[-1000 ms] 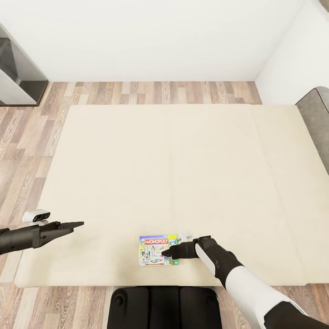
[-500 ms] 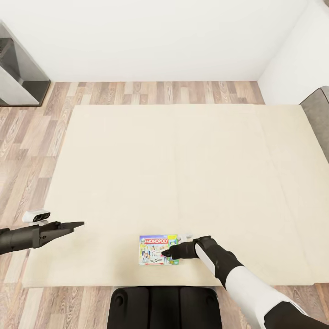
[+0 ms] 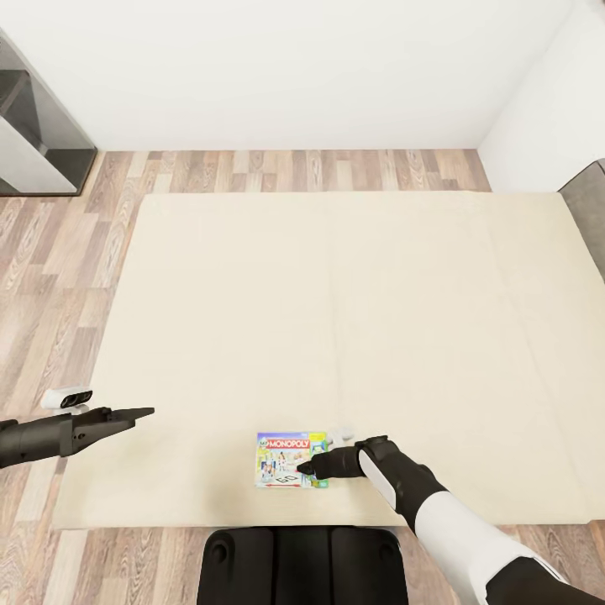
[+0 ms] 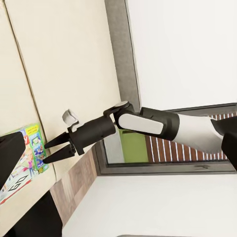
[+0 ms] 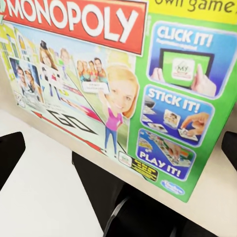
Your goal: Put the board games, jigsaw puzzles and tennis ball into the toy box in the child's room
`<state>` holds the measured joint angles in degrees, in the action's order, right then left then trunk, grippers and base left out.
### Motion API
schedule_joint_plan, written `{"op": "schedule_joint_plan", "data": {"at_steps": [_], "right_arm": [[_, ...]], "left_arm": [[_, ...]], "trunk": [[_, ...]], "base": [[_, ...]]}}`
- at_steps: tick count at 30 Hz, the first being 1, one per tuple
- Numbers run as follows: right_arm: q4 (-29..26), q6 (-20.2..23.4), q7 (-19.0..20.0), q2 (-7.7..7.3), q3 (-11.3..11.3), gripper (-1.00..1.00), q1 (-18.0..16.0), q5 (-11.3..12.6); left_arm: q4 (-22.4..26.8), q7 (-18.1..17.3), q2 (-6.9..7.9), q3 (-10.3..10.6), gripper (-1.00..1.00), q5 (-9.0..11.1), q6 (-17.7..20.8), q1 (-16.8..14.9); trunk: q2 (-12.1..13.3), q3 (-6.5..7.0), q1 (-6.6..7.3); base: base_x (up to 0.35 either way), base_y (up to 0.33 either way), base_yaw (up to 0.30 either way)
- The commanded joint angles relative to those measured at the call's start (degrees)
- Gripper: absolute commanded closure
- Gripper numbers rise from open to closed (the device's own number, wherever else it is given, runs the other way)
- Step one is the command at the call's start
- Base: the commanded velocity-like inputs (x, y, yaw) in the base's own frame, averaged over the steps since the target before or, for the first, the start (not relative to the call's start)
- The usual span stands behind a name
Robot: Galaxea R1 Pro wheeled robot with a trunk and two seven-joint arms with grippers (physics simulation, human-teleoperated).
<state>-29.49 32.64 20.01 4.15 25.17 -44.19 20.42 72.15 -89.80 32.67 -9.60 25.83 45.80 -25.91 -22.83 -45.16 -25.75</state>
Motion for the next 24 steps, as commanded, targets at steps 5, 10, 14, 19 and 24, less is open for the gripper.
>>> {"op": "schedule_joint_plan", "data": {"at_steps": [5, 10, 14, 19, 24], "right_arm": [[-0.04, 0.23, 0.04, -0.02, 0.14, -1.00, -0.02, 0.12], [-0.04, 0.23, 0.04, -0.02, 0.14, -1.00, -0.02, 0.12], [-0.04, 0.23, 0.04, -0.02, 0.14, -1.00, -0.02, 0.10], [-0.04, 0.23, 0.04, 0.04, 0.14, -1.00, -0.02, 0.07], [-0.04, 0.23, 0.07, 0.51, 0.08, -1.00, -0.02, 0.06]], "left_arm": [[0.01, -0.20, 0.02, 0.02, -1.00, 0.00, 0.61, -0.01], [0.01, -0.20, 0.02, 0.02, -1.00, 0.00, 0.61, -0.01], [0.01, -0.20, 0.02, 0.02, -1.00, 0.00, 0.61, -0.01], [0.01, -0.20, 0.02, 0.02, -1.00, 0.00, 0.61, -0.01], [0.01, -0.20, 0.02, 0.02, -1.00, 0.00, 0.61, -0.01]], "trunk": [[-0.09, -0.06, -0.03], [-0.09, -0.06, -0.03], [-0.09, -0.06, -0.03], [-0.09, -0.06, -0.03], [-0.09, -0.06, -0.03]], "base": [[0.000, 0.006, 0.000], [0.000, 0.105, 0.000], [0.000, 0.232, 0.000], [0.000, 0.158, 0.000], [0.000, 0.034, 0.000]]}}
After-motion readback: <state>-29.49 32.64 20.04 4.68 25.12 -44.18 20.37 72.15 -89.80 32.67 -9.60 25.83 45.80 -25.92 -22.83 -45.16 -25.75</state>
